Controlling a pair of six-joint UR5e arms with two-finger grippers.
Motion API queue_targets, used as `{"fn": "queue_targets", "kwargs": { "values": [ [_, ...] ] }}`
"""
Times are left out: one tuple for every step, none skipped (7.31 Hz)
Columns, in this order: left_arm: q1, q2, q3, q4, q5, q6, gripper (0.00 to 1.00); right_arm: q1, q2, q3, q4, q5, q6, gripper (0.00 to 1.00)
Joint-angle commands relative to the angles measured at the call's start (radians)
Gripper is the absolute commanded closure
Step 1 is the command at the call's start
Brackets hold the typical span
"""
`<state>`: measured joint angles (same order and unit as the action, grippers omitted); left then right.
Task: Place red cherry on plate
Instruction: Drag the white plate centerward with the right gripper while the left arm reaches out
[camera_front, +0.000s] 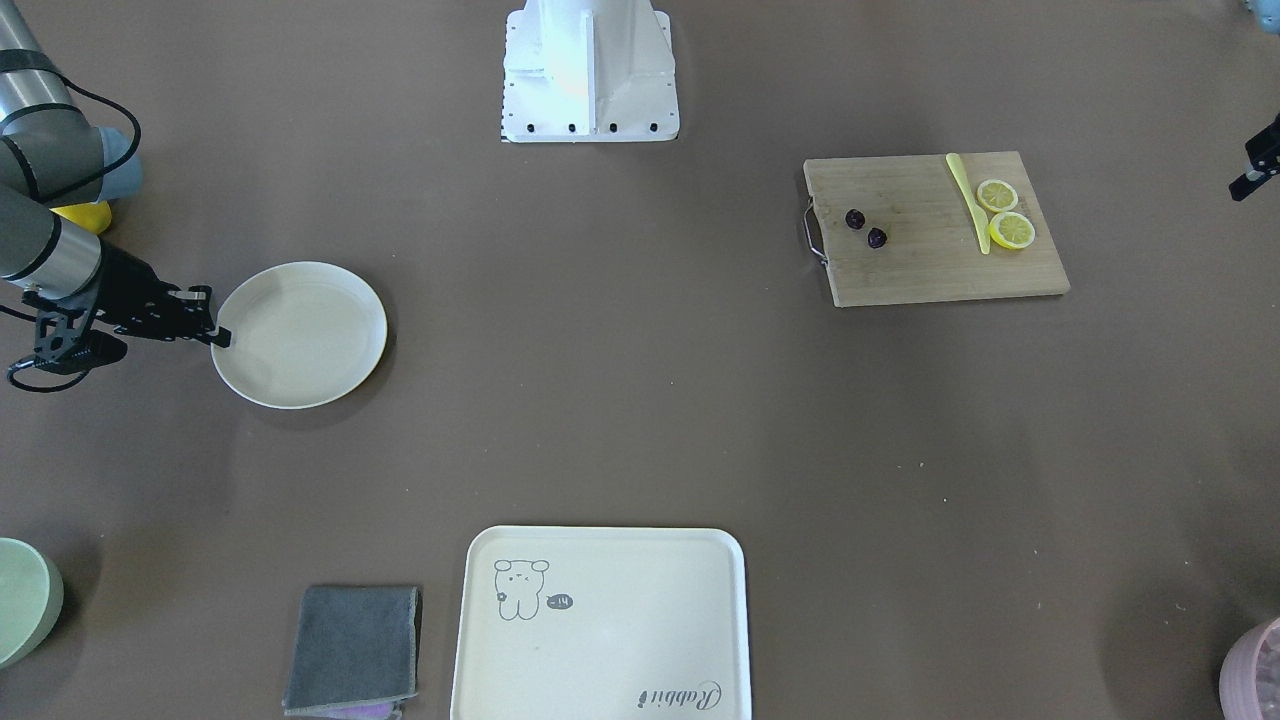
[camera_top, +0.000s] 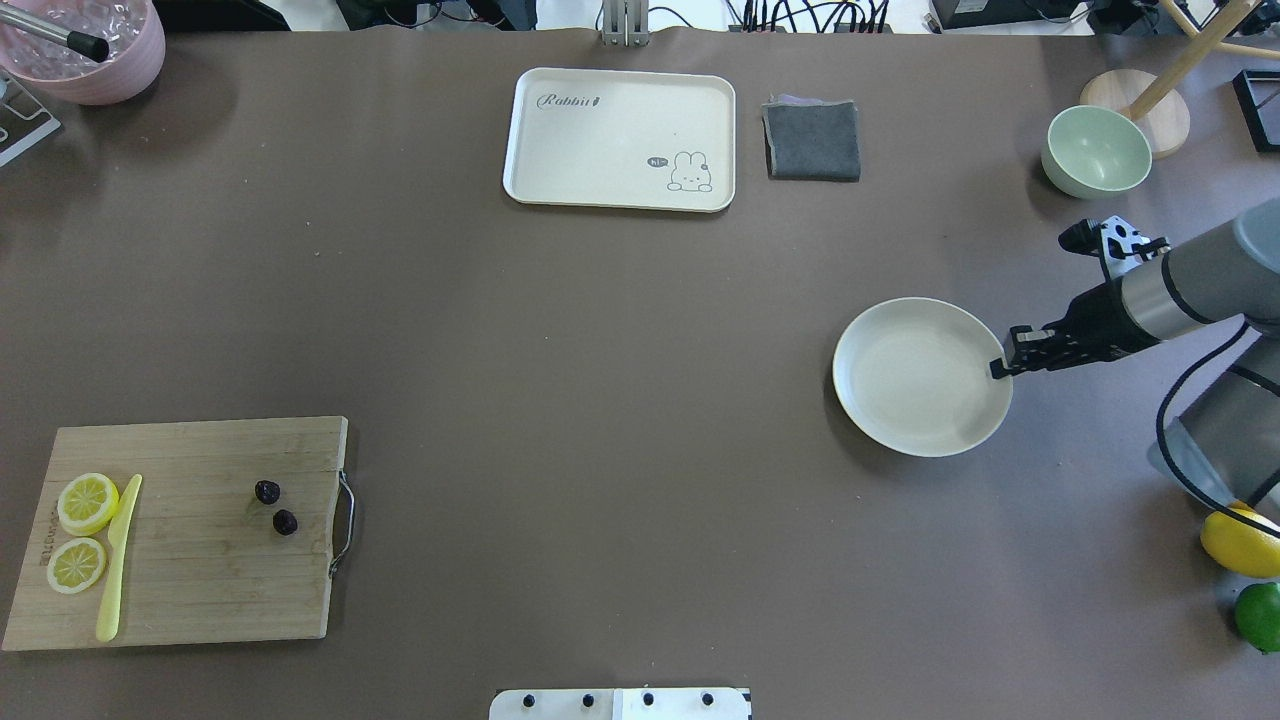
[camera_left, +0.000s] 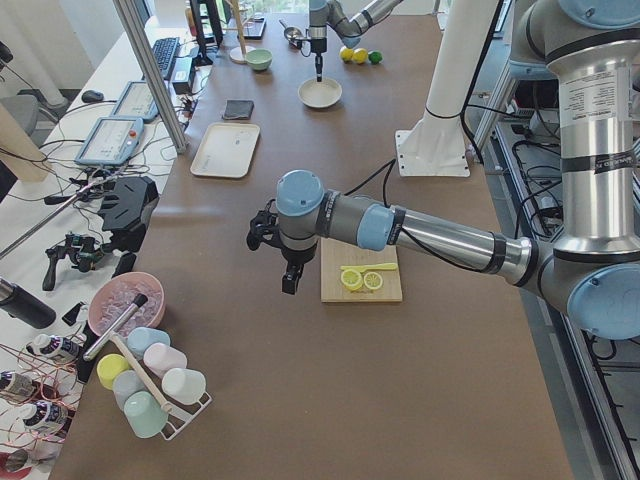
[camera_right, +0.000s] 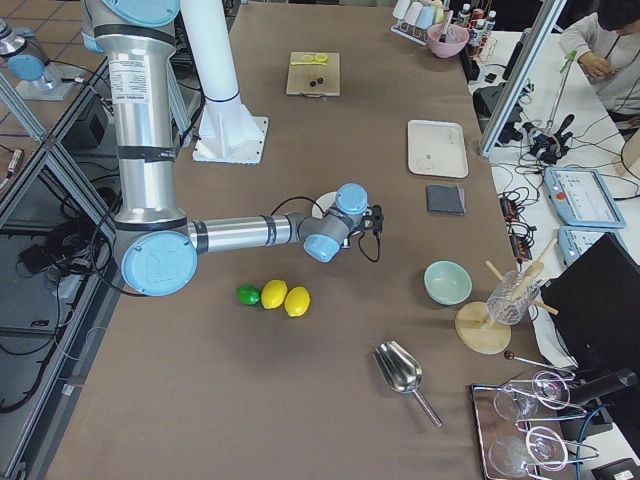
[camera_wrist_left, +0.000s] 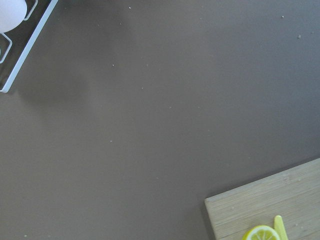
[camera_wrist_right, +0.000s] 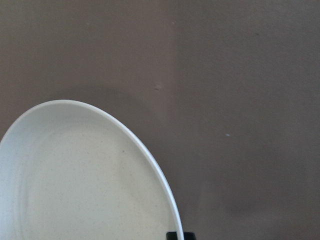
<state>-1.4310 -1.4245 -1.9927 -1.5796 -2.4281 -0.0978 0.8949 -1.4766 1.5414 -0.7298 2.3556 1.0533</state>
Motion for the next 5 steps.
{"fn": "queue_targets", "kwargs": {
  "values": [
    [0.093,0.031,-0.051,-0.064,0.001,-0.112,0.02,-0.065,0.1,0.006,0.0,-0.018,0.158,1.0],
    [0.128,0.064,-0.055,-0.165,0.0,-0.214,0.03,-0.121,0.148,0.014,-0.002,-0.074,0.262,1.0],
    [0.226,0.067,-0.054,-0.294,0.006,-0.426,0.08,-0.187,0.201,0.017,-0.003,-0.141,0.348,1.0],
    [0.336,0.067,-0.052,-0.415,0.027,-0.603,0.08,-0.259,0.226,0.058,-0.011,-0.221,0.434,1.0],
    [0.406,0.068,-0.051,-0.492,0.064,-0.696,0.13,-0.313,0.232,0.072,-0.014,-0.278,0.467,1.0]
  ]
}}
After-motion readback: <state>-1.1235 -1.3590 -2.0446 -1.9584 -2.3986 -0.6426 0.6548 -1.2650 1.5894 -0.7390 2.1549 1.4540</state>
